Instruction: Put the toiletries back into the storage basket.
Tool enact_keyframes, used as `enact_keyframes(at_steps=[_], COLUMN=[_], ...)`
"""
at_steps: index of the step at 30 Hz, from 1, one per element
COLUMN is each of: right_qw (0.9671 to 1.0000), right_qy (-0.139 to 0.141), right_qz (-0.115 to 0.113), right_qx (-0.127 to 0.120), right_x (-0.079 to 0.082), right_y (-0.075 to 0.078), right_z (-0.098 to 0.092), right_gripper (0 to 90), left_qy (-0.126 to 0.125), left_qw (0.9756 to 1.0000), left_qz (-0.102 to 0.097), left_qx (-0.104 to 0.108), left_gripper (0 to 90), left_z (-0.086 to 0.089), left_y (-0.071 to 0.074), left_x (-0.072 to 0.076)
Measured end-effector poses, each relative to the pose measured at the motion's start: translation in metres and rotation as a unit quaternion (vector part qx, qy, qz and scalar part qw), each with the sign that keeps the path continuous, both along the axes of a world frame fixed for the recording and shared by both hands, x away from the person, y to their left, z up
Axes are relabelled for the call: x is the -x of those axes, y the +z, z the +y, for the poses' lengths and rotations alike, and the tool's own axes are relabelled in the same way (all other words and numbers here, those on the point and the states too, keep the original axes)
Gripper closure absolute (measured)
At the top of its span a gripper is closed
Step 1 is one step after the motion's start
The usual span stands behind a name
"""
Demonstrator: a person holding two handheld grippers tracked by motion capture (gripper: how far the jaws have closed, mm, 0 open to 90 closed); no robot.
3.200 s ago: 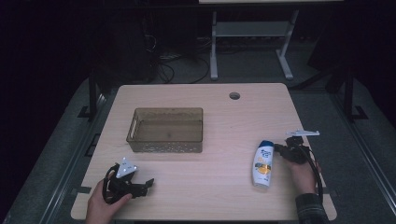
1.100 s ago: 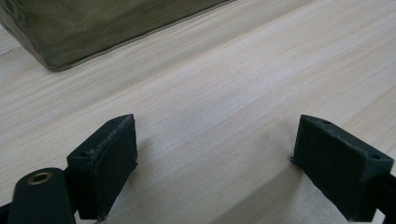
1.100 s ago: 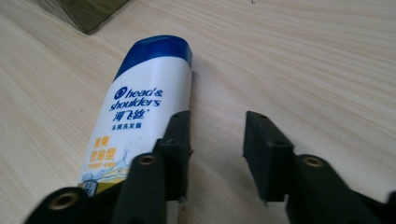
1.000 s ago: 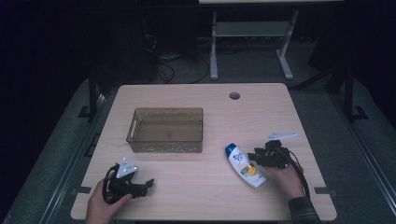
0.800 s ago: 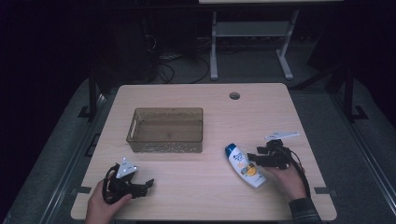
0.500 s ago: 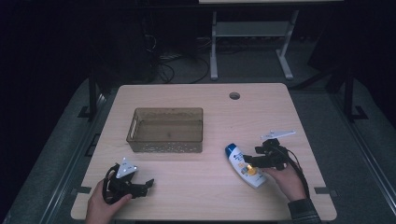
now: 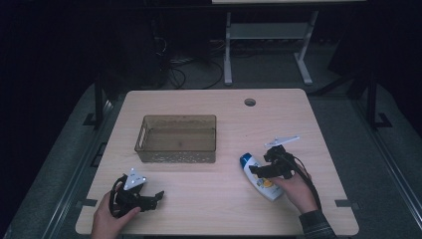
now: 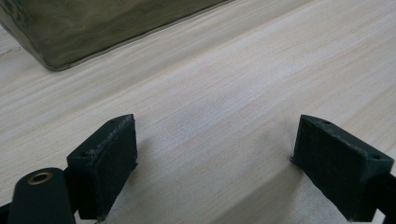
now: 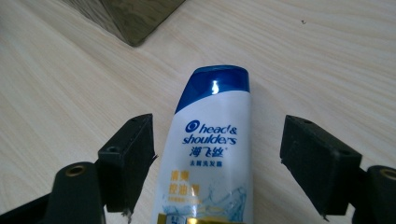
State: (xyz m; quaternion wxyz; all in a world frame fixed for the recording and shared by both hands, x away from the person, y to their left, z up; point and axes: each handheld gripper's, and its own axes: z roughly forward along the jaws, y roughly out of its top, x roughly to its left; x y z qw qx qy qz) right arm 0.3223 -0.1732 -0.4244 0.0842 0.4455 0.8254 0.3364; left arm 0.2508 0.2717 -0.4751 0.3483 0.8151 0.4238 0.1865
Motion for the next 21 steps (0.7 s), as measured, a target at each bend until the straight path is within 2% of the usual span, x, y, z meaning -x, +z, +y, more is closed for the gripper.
enact_keyframes(at_steps=[9, 21], right_qw=[0.9989, 0.9951], right_qy=[0.007, 0.008], right_qz=[0.025, 0.048], right_qx=[0.040, 0.086], right_x=[-0.010, -0.016], right_y=[-0.011, -0.028], right_z=[0.021, 0.034], right_gripper=[22.6, 22.4], left_qy=[0.000, 0.000], left_qw=[1.0000, 1.0000], left_qz=[0.001, 0.000], left_qx=[0.000, 0.000], left_gripper=[12.4, 12.4], left_z=[0.000, 0.000], left_y=[0.000, 0.000], left_x=[0.000, 0.000])
